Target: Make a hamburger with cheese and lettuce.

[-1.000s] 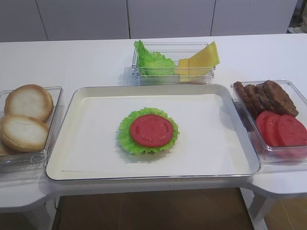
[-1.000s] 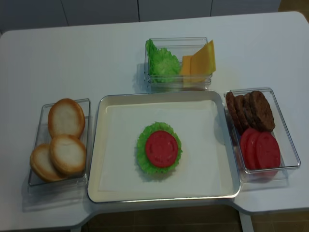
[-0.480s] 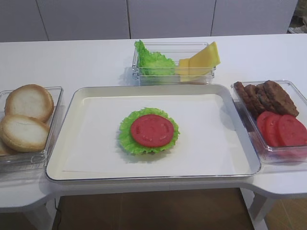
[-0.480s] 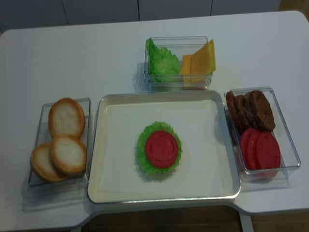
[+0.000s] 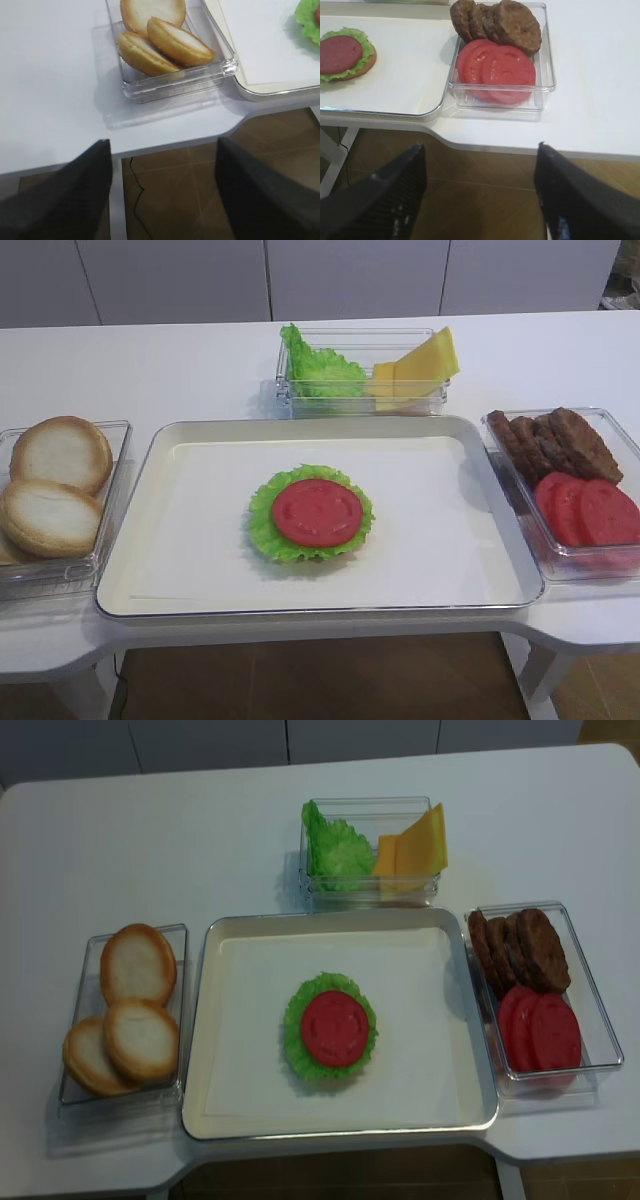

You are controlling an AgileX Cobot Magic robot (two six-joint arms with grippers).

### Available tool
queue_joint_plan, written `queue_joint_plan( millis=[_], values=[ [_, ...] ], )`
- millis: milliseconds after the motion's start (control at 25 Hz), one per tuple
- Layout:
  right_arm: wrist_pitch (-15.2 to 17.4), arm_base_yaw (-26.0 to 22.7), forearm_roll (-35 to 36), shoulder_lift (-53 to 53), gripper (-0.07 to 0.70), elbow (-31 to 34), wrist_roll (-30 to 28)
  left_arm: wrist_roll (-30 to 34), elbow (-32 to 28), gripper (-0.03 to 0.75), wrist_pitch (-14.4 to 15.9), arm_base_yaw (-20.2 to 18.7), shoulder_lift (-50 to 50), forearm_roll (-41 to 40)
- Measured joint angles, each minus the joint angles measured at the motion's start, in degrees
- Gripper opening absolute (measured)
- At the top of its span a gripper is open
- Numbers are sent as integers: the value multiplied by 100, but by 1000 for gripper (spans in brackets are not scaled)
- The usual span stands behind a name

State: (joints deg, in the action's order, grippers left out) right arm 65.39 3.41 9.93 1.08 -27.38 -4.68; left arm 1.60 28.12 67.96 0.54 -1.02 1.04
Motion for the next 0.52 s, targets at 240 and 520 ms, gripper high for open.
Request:
queue_joint_plan(
  millis=[240, 520],
  values=[
    [0, 0, -8, 0, 518, 0, 0, 0, 0, 478, 0, 0, 0, 0],
    [0, -10, -8, 0, 510, 0, 0, 0, 0, 478, 0, 0, 0, 0]
  ],
)
